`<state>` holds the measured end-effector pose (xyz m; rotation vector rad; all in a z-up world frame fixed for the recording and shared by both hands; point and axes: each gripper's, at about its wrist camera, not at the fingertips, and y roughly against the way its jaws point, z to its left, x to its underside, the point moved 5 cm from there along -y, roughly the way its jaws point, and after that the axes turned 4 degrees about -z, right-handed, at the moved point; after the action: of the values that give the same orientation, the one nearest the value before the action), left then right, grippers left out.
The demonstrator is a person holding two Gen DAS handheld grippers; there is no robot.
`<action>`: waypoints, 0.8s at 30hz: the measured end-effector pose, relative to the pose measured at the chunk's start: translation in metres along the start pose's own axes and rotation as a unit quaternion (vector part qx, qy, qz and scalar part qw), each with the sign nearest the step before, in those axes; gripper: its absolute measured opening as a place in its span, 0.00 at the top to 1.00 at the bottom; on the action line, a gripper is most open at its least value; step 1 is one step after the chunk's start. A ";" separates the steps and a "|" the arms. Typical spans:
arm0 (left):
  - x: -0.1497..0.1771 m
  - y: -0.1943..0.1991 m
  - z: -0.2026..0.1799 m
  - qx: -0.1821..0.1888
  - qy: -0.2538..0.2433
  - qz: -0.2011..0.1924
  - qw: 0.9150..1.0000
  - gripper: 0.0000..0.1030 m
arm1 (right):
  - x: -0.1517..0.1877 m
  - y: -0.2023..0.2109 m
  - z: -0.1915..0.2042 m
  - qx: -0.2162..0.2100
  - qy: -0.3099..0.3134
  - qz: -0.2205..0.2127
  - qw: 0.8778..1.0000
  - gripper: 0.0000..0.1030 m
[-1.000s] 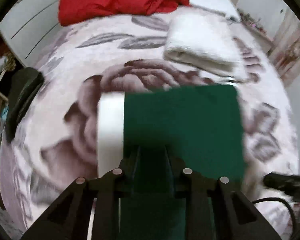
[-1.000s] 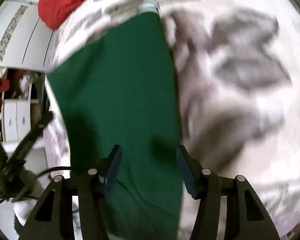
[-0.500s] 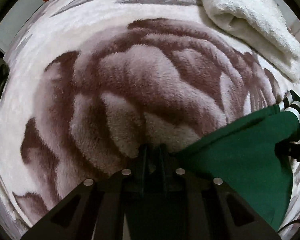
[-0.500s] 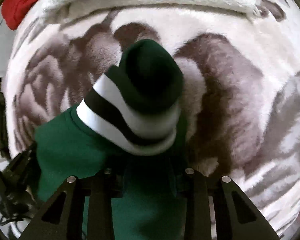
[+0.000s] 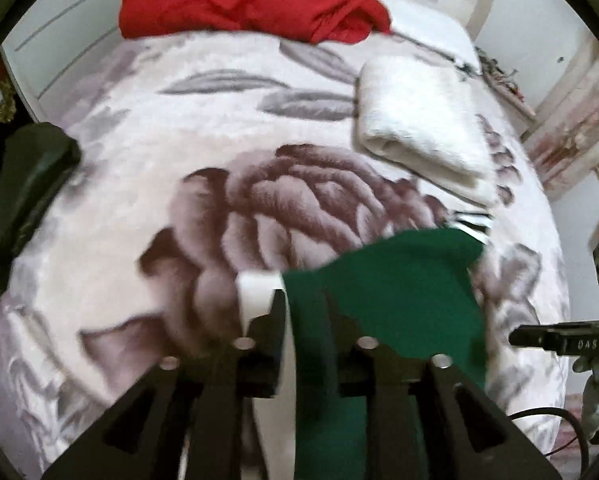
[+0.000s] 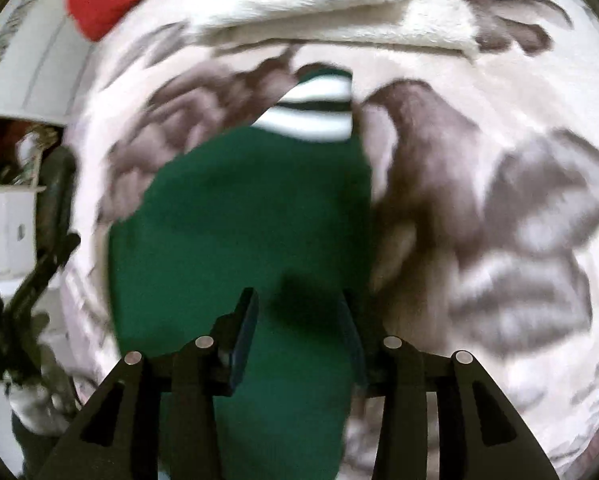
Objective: Fold large clothes
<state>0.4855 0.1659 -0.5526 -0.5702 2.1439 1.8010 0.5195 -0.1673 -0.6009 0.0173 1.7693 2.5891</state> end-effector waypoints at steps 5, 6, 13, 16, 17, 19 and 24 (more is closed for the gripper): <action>0.069 0.066 0.000 0.029 0.032 0.020 0.999 0.74 | 0.113 0.047 0.008 -0.038 -0.002 0.016 0.999 0.48; 0.089 0.077 0.001 0.046 0.044 0.036 0.997 0.71 | 0.145 0.056 0.006 -0.051 -0.015 0.024 0.998 0.47; 0.255 0.117 0.011 0.066 0.094 0.157 0.981 0.40 | 0.318 0.023 -0.007 -0.096 -0.100 0.094 0.986 0.36; 0.329 0.120 0.023 0.041 0.113 0.208 0.971 0.40 | 0.386 -0.019 -0.022 -0.108 -0.154 0.135 0.973 0.36; 0.349 0.119 0.027 0.031 0.115 0.221 0.968 0.40 | 0.407 -0.031 -0.027 -0.107 -0.168 0.149 0.969 0.36; 0.378 0.117 0.033 0.014 0.123 0.234 0.964 0.40 | 0.440 -0.056 -0.032 -0.117 -0.191 0.169 0.960 0.36; 0.406 0.115 0.022 0.007 0.124 0.209 0.970 0.74 | 0.484 -0.093 -0.030 -0.141 -0.224 0.177 0.948 0.66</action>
<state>0.0724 0.1567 -0.6421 -0.3746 2.6019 2.0088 0.0349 -0.1566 -0.6955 0.9214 1.3226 2.7345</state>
